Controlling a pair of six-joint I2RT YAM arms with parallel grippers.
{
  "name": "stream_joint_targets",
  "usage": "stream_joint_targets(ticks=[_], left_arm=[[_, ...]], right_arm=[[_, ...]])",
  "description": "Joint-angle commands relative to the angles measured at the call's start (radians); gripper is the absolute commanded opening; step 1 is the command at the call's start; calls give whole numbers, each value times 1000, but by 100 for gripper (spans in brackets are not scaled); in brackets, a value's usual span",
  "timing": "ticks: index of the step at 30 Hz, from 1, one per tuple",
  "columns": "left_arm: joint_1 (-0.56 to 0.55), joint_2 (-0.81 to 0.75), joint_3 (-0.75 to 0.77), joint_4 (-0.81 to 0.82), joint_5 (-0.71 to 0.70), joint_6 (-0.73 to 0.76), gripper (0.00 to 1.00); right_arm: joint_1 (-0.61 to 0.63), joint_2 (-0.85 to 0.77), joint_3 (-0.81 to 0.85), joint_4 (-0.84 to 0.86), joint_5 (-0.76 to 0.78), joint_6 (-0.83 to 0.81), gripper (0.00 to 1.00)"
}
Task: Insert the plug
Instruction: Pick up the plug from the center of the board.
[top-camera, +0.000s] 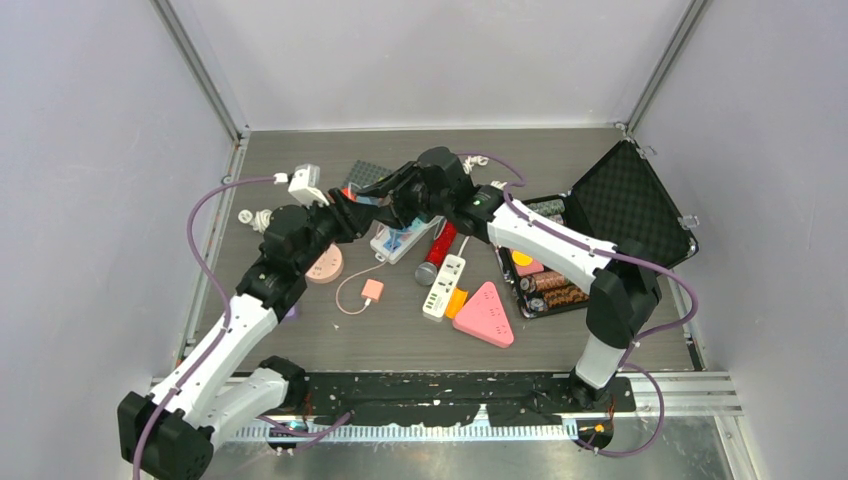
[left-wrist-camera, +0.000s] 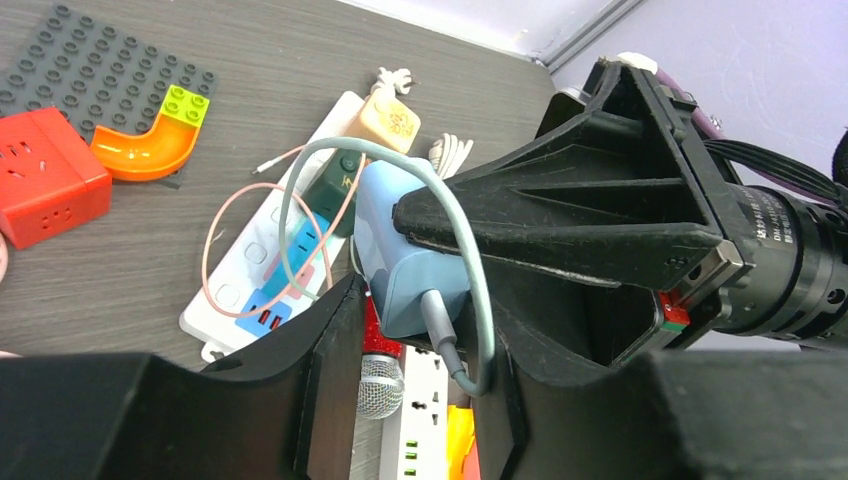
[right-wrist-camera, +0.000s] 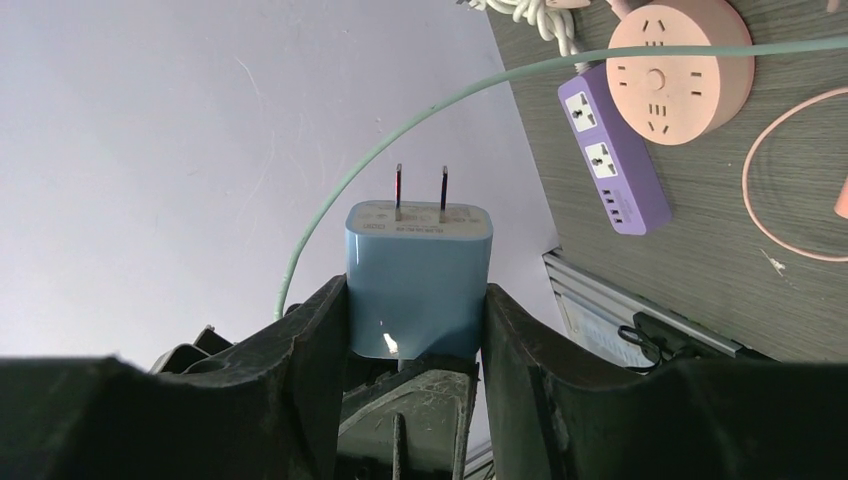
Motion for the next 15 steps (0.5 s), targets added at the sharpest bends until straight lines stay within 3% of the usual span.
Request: stream_joint_targets(ticks=[1, 6, 8, 9, 10, 11, 12, 14, 15], left_arm=[[-4, 8, 40, -7, -51, -21, 42], [-4, 4, 41, -7, -99, -8, 40], [-4, 8, 41, -10, -110, -3, 27], [-5, 12, 44, -16, -114, 2, 16], [-4, 16, 49, -23, -118, 13, 5], [-4, 20, 53, -26, -122, 25, 0], [-4, 24, 59, -55, -129, 40, 0], [-4, 32, 86, -117, -143, 93, 0], [-4, 40, 104, -153, -142, 133, 0]], right_arm=[[27, -38, 39, 14, 12, -22, 16], [31, -30, 26, 21, 6, -9, 16], [31, -28, 28, 20, 5, -9, 18], [31, -29, 29, 17, 8, -10, 21], [32, -27, 33, 4, 11, -20, 32], [32, -28, 35, -5, 20, -29, 39], [32, -31, 36, -15, 26, -53, 57], [30, -41, 32, -23, 54, -111, 78], [28, -52, 28, -24, 73, -130, 83]])
